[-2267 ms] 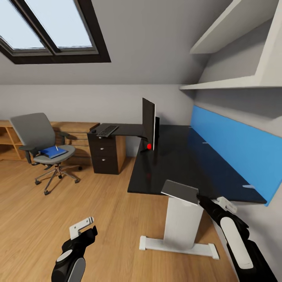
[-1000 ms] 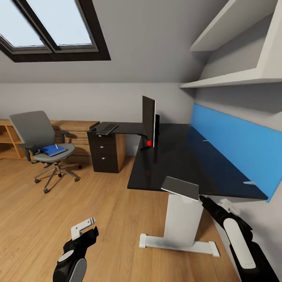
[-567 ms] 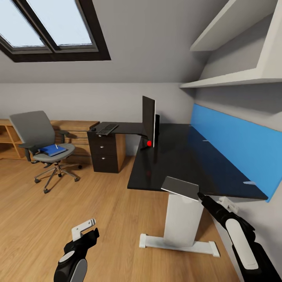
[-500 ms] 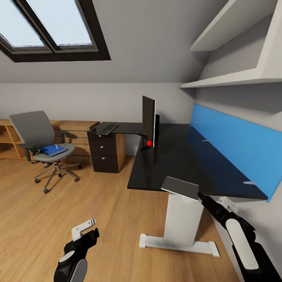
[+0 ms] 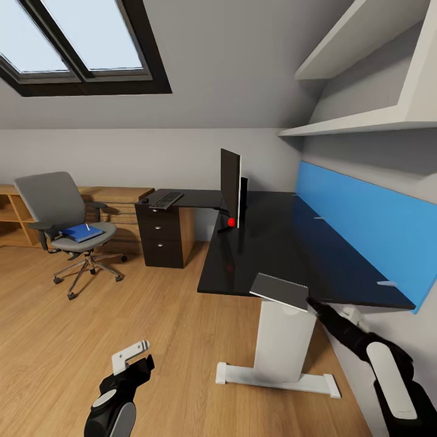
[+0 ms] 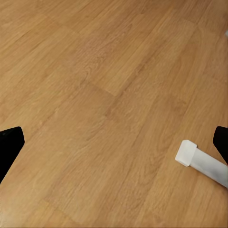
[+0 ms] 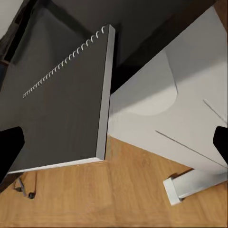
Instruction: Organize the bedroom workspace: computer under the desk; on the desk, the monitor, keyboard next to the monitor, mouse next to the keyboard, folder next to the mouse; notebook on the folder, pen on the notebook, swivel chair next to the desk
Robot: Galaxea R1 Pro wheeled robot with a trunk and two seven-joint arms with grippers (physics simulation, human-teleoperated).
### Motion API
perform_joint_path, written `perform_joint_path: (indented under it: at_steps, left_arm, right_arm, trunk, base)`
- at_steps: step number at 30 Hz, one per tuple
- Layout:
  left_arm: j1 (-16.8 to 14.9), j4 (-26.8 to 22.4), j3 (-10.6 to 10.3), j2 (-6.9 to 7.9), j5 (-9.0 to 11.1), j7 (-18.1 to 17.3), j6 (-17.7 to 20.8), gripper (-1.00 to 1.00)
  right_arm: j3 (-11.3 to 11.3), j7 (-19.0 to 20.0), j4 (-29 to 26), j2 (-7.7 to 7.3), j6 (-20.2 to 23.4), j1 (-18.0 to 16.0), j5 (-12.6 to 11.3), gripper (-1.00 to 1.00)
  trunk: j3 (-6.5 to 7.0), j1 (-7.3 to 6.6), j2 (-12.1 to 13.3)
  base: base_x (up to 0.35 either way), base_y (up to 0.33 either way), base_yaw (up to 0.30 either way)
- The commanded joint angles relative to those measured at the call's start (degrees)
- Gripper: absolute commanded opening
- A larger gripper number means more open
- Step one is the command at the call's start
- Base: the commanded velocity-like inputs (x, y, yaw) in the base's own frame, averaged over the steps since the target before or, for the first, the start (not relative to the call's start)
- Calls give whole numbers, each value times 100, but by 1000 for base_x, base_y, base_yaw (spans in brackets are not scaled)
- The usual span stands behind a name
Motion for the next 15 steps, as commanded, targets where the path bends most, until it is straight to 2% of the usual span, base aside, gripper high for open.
perform_joint_path:
  at_steps: [1,2,3,6,7,9,15]
  left_arm:
    - [-4,-6,-8,1,52,50,10,100]
    - [-4,-5,-9,1,52,50,10,100]
    - [-4,-3,-11,1,52,49,10,100]
    - [-4,-1,-12,1,52,48,10,100]
    - [-4,5,-13,1,52,48,10,100]
    - [-4,7,-14,1,52,48,11,100]
    - [-4,8,-14,1,51,48,10,100]
  right_arm:
    - [-132,88,63,1,149,-2,-119,100]
    - [-257,218,137,2,269,0,-180,100]
    - [-501,456,294,3,498,3,-321,100]
    - [-815,740,506,4,827,5,-559,100]
    - [-1120,990,732,2,1286,6,-981,100]
    - [-1195,1052,792,-1,1448,5,-1231,100]
    - [-1248,1122,848,0,1586,7,-1575,100]
  trunk:
    - [-6,-1,-3]
    - [-6,-1,-3]
    - [-6,-1,-3]
    - [-6,-1,-3]
    - [-6,-1,-3]
    - [-6,-1,-3]
    - [-6,-1,-3]
  base:
    - [0,0,0]
    - [0,0,0]
    - [0,0,0]
    - [0,0,0]
    - [0,0,0]
    - [0,0,0]
    - [0,0,0]
